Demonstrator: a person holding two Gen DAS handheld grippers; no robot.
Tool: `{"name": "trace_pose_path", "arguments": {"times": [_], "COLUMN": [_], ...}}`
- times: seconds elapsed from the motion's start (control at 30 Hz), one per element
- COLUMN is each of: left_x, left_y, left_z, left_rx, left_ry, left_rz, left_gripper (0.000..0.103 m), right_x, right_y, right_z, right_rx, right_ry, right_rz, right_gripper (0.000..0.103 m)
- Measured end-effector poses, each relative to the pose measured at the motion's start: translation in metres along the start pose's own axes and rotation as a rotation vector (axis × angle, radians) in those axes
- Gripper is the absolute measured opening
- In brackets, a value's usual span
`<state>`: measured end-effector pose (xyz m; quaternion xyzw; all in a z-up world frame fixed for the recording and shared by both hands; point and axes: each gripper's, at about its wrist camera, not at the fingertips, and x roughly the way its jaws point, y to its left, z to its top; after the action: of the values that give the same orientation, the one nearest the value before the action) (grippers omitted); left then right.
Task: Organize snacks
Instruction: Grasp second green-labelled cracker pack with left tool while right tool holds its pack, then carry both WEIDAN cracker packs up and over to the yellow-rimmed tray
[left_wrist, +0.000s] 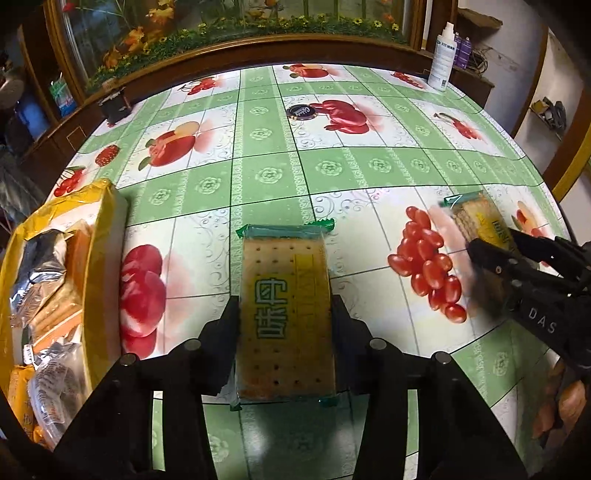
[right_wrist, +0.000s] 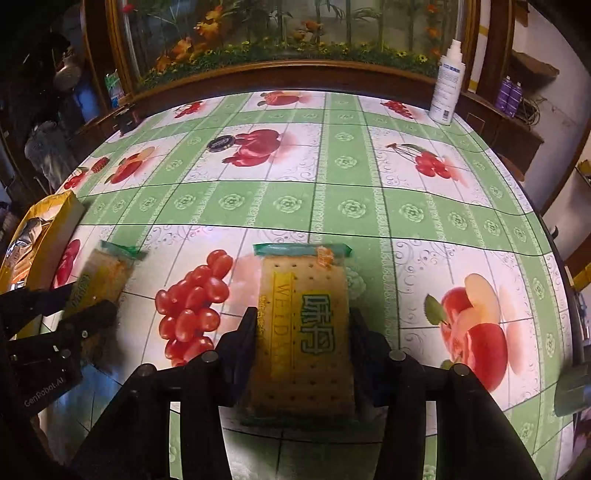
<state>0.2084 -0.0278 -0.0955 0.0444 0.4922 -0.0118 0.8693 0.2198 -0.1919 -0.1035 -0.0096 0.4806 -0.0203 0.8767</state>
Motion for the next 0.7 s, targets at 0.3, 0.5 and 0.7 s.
{"name": "trace_pose_path", "arguments": {"times": [0.3,0.5,0.7], "left_x": [-0.032,-0.076,-0.113], "left_y": [0.013,0.023,0.034], "left_z": [-0.026,-0.044,-0.066], "left_rx": [-0.069,-0.106,-0.144], "left_ry": [-0.041,-0.125,-0.190], "left_rz": [0.009,0.076,0.135], "left_gripper": [0.044,0.044,0.044], "right_x": [-0.027,-0.061,-0.086], "right_y": [0.005,0.005,0.005], "right_z": [-0.014,-0.029,-0.046], "right_rx": [0.014,0.070,0.155], "right_ry": [-0.036,-0.080,-0.091], "right_rz": [0.091,0.228,0.427], "right_gripper": [0.048,0.048,0.048]}}
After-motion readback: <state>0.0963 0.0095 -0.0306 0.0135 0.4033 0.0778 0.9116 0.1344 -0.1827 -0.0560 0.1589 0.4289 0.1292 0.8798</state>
